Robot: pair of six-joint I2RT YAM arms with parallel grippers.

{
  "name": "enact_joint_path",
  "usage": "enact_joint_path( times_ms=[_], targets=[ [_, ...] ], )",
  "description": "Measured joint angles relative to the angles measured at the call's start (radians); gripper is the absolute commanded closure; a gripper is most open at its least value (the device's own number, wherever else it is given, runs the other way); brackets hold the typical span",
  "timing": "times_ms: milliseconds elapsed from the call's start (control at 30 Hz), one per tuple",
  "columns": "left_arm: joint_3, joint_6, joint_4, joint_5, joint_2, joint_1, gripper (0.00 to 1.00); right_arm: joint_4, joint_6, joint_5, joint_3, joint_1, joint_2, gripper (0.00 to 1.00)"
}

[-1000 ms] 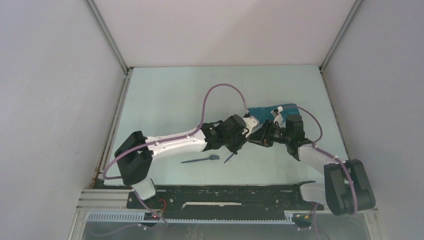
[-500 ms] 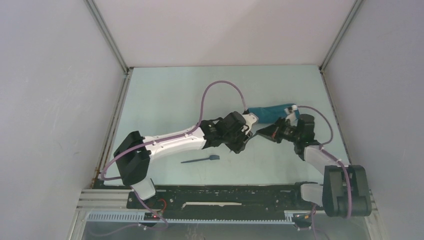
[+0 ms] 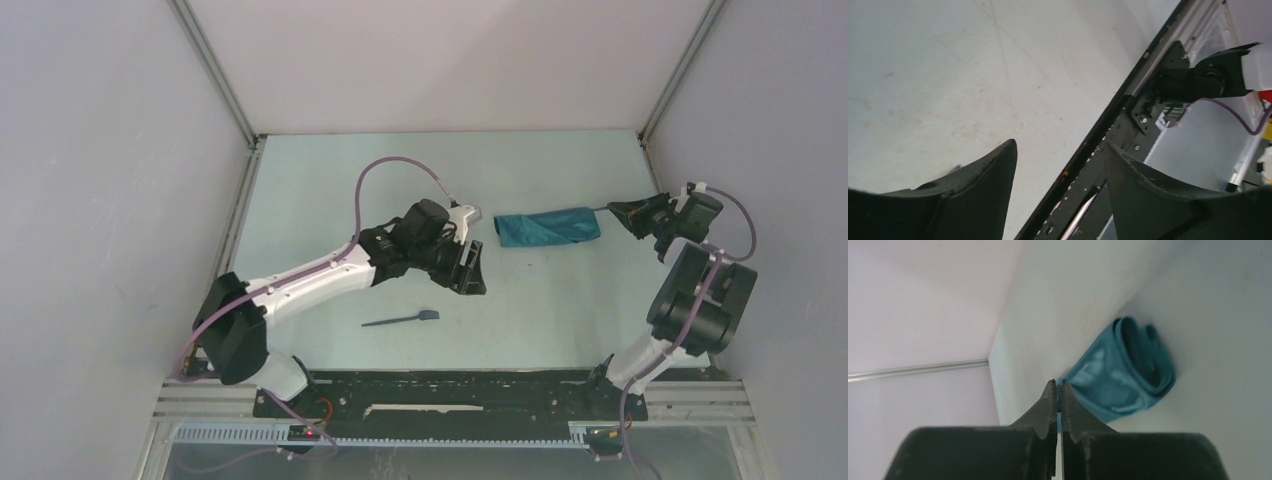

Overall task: Fold the napkin into a case and place the utensils inside
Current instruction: Insert the smaller rectangle folded napkin into the folded napkin.

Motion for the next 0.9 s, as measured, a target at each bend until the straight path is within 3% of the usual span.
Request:
enact_joint_path(
  times_ms=[167, 500, 733, 900],
  targets=[
    [0.002, -0.092, 0.115, 0.122, 0.100, 0.019, 0.39, 0.002, -0.015, -0.021, 0.109, -0.009, 0.193, 1.00],
    [0.086, -0.316, 0.372, 0.234, 0.337, 0.079, 0.73, -0.013, -0.037, -0.033, 0.129, -0.012, 0.275, 1.00],
    [0.232, -0.500, 0.569, 0.251, 0.551, 0.127, 0.81, -0.005, -0.027, -0.069, 0.163, 0.002, 0.340, 1.00],
    [0.403, -0.552, 0.600, 0.243, 0.716, 0.160, 0.85, -0.004, -0.011, -0.087, 0.167, 0.013, 0.360, 1.00]
  ],
)
